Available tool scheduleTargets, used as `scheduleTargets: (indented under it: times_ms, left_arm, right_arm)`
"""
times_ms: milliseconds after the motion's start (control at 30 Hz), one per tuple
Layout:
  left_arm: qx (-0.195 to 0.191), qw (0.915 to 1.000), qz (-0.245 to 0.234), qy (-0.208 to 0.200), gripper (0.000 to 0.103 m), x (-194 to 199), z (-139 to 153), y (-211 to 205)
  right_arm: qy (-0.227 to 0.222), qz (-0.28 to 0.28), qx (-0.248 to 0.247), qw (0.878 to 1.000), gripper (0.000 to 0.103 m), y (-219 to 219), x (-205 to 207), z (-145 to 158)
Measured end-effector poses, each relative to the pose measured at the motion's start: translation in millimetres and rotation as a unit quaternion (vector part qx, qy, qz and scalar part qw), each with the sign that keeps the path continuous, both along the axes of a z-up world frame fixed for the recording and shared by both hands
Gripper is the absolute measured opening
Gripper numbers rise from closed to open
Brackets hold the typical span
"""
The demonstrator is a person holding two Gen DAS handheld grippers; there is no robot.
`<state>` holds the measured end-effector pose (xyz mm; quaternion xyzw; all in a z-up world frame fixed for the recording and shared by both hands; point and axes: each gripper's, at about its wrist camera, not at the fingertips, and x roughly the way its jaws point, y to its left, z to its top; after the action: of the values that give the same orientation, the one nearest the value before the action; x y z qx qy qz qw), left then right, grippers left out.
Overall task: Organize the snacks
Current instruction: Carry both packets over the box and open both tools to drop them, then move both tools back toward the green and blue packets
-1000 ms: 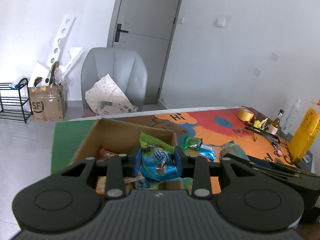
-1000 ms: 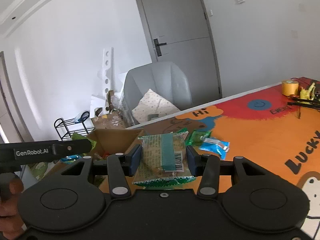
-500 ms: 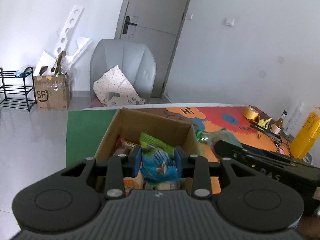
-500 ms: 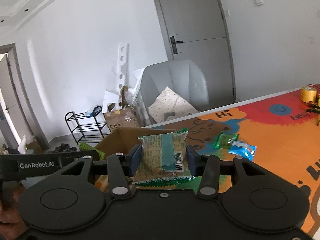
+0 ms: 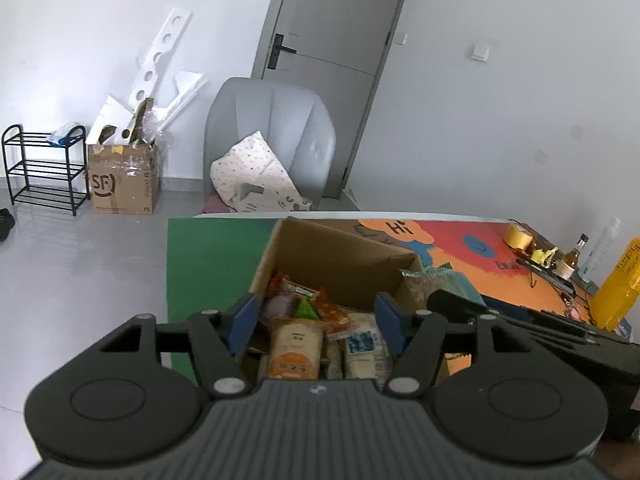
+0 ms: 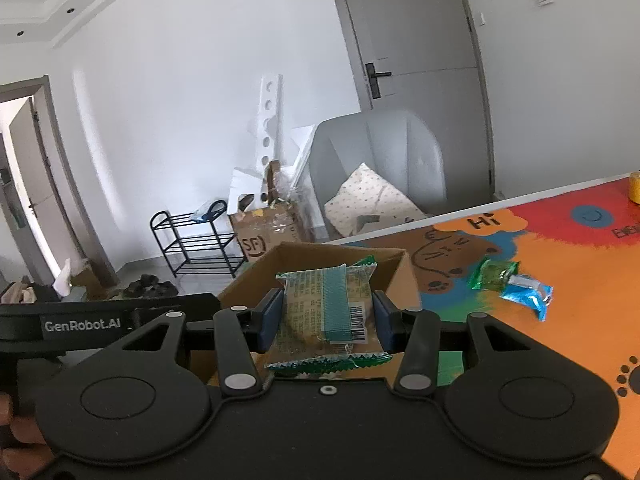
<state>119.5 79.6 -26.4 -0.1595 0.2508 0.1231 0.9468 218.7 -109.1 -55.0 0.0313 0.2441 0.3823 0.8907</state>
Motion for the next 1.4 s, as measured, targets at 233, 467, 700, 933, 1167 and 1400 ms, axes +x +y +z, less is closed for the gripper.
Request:
scheduleTargets:
  times_ms: [233,467,700,933,1167,1400]
  left_arm:
    - [0.002,0.9996,0.025,-0.010,0.075,-7,3,8]
    - [0.004,0.9990,0.043,-0.014,0.085,-9,2,11]
    - [0.010,0.9994,0.029,-0.013,0.087,1,-1,-4]
    - [0.023,0.9997,0.005,-0.011,0.093,13,-3,-27]
    - [0.035,0.9993,-0.013,-0.005,0.096,25,-5,-52]
    - [0.042,0.9985,-0.035,-0.001,0.097,35,-6,-76]
  right_arm:
    - [0.018,0.020,0.011,1.000,0.053,11,-6,1]
    - [0.026,0.010,0.006,1.000,0.073,7,-6,-3]
    - [0.019,-0.043,0.008,0.999,0.095,-22,-1,-2]
    - [0.023,-0.087,0.004,0.996,0.103,-52,8,-9]
    - [0.029,-0.116,0.006,0.993,0.103,-80,15,-15]
    - [0.042,-0.146,0.018,0.988,0.103,-111,25,-23]
